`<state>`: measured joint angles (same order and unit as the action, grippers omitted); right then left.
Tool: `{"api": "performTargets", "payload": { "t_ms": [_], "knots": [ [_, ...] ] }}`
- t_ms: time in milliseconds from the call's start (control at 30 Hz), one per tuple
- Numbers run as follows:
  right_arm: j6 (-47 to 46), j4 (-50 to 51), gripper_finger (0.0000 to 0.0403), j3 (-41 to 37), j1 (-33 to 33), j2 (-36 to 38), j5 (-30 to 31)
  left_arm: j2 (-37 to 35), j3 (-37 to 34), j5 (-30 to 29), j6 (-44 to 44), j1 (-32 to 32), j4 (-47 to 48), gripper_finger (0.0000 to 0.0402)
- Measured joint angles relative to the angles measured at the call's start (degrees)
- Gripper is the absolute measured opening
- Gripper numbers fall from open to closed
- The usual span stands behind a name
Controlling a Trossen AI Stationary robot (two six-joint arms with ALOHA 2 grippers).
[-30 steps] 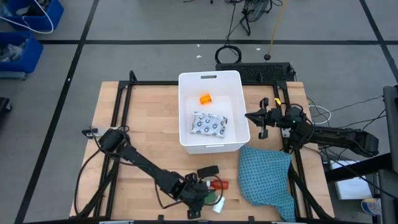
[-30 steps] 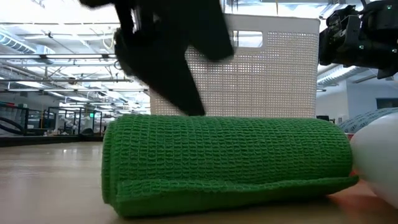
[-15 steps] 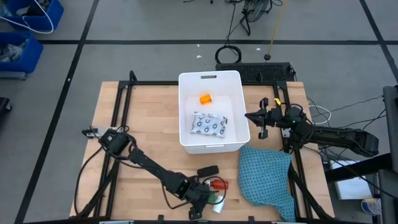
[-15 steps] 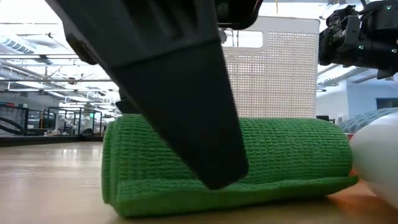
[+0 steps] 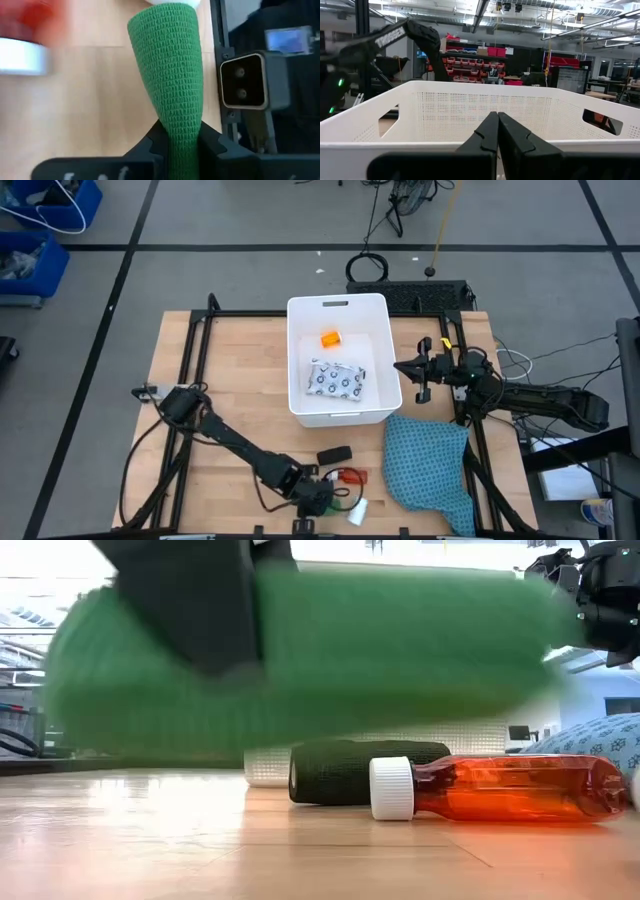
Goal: Pick & place medical supplies in basket/bin
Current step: Put the green bandage into the white bin
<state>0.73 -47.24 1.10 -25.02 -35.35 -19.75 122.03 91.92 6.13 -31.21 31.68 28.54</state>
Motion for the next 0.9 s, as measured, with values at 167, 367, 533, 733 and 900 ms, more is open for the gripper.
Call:
{"api": "performTargets", "payload": {
  "t_ms": [167,367,533,733,900],
  "knots": [
    [-0.04,0.01,0.0000,0.00,0.00,0.00,0.02,-8.97,0.00,-11.90,3.85,1.74,8.31,0.0062],
    [-0.32,0.41,0.0000,-0.04,0.00,-0.02,0.00,-20.77,0.04,-28.15,11.89,4.65,14.68,0.0055],
    [-1.14,0.58,0.0000,-0.04,0.00,-0.02,-0.01,-29.24,0.04,-37.46,22.01,6.76,15.89,0.0051],
    [-1.16,0.81,0.0000,-0.04,0.00,-0.02,-0.04,-36.08,0.07,-40.80,30.58,5.75,16.83,0.0058],
    [-2.14,0.85,0.0000,-0.04,-0.01,-0.02,-0.08,-42.99,0.07,-40.66,38.19,2.46,17.83,0.0050]
  ]
}}
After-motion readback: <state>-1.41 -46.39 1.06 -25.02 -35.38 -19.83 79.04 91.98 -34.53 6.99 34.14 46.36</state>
